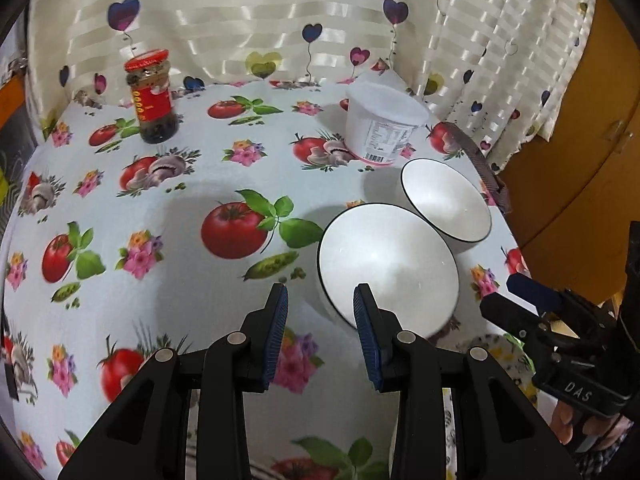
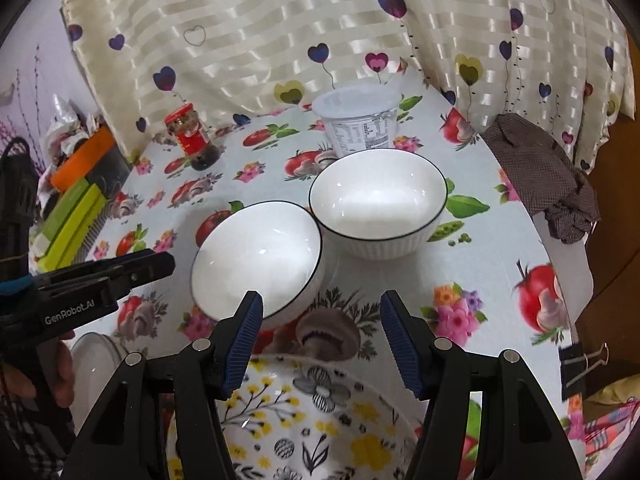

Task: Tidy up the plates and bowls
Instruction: 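Move both grippers toward the white black-rimmed bowl beside the floral plate, then close both grippers on opposite rims of the white bowl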

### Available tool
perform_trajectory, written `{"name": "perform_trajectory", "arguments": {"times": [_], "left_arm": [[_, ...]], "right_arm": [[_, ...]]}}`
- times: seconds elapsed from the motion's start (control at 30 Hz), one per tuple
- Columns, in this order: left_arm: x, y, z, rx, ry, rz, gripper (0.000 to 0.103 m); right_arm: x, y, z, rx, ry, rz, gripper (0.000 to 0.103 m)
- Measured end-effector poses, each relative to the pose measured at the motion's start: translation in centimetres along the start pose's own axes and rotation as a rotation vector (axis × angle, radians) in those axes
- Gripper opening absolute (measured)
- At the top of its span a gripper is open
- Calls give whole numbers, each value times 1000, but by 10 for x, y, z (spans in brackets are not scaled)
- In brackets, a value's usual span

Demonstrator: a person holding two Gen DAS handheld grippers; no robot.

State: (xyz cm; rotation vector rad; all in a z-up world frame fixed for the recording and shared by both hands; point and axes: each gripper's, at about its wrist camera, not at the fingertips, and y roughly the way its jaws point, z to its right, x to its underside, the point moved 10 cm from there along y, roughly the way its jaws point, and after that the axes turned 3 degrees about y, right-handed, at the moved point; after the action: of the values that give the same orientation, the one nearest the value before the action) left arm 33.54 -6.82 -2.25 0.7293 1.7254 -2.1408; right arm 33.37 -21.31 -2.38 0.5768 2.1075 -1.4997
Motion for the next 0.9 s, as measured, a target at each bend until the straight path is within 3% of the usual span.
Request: {"name": "perform_trajectory", "arguments": {"times": [0.27,0.4,0.53,0.6,0.9], "left_arm": [[-3,27,-4,20,-29,-48,35],[-5,34,-4,15,-21,-55,35],[-3,43,-7,24,-42,-77,35],[-3,46,-7,35,-51,-78,35],[0,57,-12,32,-84,-95,35]], "right_arm": [[-9,23,-6,-4,-15,-33,56],[-12,33,-4,11,-16,-42,42],[-13,43,-3,-6,12,-64,37],[-12,47,-2,-14,23,-77,29],[-12,59,-3,-3,5,-93,23]]}}
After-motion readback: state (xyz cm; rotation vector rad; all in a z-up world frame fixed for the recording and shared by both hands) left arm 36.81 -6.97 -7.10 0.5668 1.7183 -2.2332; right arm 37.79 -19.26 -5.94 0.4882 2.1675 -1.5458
